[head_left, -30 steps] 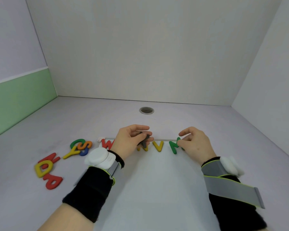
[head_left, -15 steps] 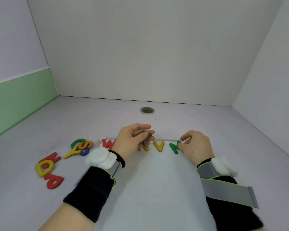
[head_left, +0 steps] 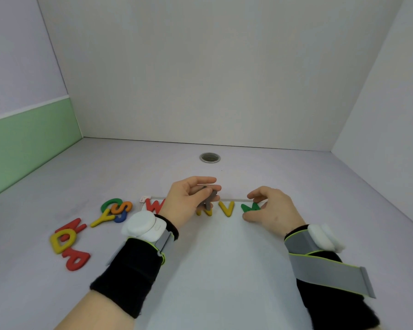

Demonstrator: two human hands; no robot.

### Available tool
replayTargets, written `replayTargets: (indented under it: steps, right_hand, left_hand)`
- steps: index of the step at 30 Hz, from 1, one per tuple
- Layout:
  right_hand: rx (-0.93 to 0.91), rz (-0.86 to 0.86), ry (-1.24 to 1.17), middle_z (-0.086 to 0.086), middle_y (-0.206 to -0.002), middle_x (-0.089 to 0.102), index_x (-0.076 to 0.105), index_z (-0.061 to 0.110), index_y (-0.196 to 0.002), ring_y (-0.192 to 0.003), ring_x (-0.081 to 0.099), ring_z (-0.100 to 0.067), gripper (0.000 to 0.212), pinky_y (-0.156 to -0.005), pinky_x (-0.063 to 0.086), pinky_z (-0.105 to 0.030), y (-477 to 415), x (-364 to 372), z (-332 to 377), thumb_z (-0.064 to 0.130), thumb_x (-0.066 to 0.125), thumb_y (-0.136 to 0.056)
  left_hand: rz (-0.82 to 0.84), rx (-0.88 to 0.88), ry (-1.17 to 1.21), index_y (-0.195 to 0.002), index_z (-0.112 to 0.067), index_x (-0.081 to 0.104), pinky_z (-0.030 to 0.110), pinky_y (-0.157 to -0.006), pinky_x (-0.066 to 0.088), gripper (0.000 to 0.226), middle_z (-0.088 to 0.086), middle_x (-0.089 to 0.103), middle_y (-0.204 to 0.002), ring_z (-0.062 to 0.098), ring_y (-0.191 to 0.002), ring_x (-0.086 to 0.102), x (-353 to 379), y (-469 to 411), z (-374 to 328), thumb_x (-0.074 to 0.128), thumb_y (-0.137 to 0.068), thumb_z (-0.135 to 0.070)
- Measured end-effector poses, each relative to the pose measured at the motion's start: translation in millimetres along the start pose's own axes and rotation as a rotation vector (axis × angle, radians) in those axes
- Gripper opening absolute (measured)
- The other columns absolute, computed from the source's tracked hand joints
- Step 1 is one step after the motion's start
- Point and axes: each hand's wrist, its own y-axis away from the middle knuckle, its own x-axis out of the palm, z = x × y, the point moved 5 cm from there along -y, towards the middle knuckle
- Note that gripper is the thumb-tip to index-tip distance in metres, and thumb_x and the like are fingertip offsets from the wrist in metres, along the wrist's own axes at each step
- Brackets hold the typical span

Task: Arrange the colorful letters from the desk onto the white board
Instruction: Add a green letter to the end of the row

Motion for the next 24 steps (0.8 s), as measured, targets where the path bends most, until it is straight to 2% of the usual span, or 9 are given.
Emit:
replayTargets:
  steps: [3,7,10,15,17,20,22,24]
  right_hand:
    - [-0.010,-0.042,0.003,-0.001,-0.103,0.060,0.064,0.016,-0.105,-0.086,0.053,-0.016,0.043,-0.077,0.037,-0.023,-1,-2,0,0.019,0.080,-0.065]
    - [-0.012,-0.101,0.002,-0.001,-0.099,0.062,0.065,0.014,-0.103,-0.085,0.054,-0.017,0.040,-0.075,0.037,-0.023,-1,-1,-1,0.022,0.080,-0.066]
    - [-0.001,-0.151,0.004,-0.003,-0.096,0.063,0.067,0.012,-0.097,-0.086,0.058,-0.019,0.035,-0.073,0.039,-0.024,0,0,-1,0.024,0.079,-0.067]
    - [0.023,-0.176,0.017,-0.003,-0.089,0.061,0.068,0.011,-0.093,-0.085,0.057,-0.021,0.031,-0.073,0.040,-0.026,-1,2,-1,0.026,0.079,-0.068]
    - [0.021,-0.167,0.033,-0.005,-0.095,0.062,0.068,0.012,-0.094,-0.088,0.057,-0.021,0.031,-0.074,0.040,-0.026,-2,4,-1,0.027,0.078,-0.069]
    - [-0.010,-0.182,0.078,-0.005,-0.101,0.057,0.065,0.016,-0.100,-0.089,0.054,-0.020,0.035,-0.075,0.038,-0.026,-1,3,1,0.032,0.075,-0.071]
    - [-0.052,-0.235,0.029,-0.003,-0.094,0.058,0.065,0.019,-0.097,-0.080,0.051,-0.016,0.030,-0.071,0.037,-0.024,1,-2,7,0.036,0.072,-0.073]
    - [-0.090,-0.220,-0.125,0.000,-0.078,0.063,0.067,0.020,-0.089,-0.068,0.053,-0.012,0.023,-0.064,0.039,-0.023,3,-4,13,0.038,0.071,-0.075]
  left_hand:
    - [0.012,0.050,-0.104,-0.113,-0.016,0.062,0.015,-0.070,0.055,0.026,-0.012,0.075,-0.090,0.002,-0.084,0.070,0,0,-1,0.050,-0.094,-0.002]
    - [0.004,0.062,-0.064,-0.120,-0.014,0.059,0.014,-0.073,0.055,0.031,0.002,0.073,-0.099,0.003,-0.084,0.071,0,0,-3,0.053,-0.092,0.000]
    - [0.011,0.064,-0.087,-0.120,-0.018,0.059,0.021,-0.077,0.056,0.033,-0.002,0.074,-0.097,0.005,-0.084,0.072,0,0,-2,0.056,-0.091,-0.003]
    - [-0.004,0.031,-0.080,-0.112,-0.021,0.062,0.019,-0.071,0.056,0.030,-0.003,0.075,-0.095,0.011,-0.087,0.073,0,0,-1,0.066,-0.085,-0.009]
    - [-0.041,0.022,-0.120,-0.105,-0.023,0.065,0.025,-0.071,0.058,0.026,-0.001,0.076,-0.093,0.015,-0.080,0.073,-2,-1,-1,0.071,-0.082,-0.015]
    - [-0.088,0.026,-0.123,-0.095,-0.020,0.067,0.027,-0.064,0.059,0.018,0.000,0.075,-0.084,0.019,-0.071,0.072,-4,-1,0,0.074,-0.079,-0.016]
    - [-0.101,0.042,-0.111,-0.091,-0.016,0.068,0.033,-0.065,0.058,0.014,0.004,0.073,-0.080,0.027,-0.073,0.072,-5,-1,-1,0.073,-0.079,-0.013]
    - [-0.107,0.055,-0.112,-0.088,-0.015,0.068,0.033,-0.064,0.058,0.011,0.007,0.072,-0.079,0.025,-0.072,0.071,-4,0,-3,0.073,-0.079,-0.011]
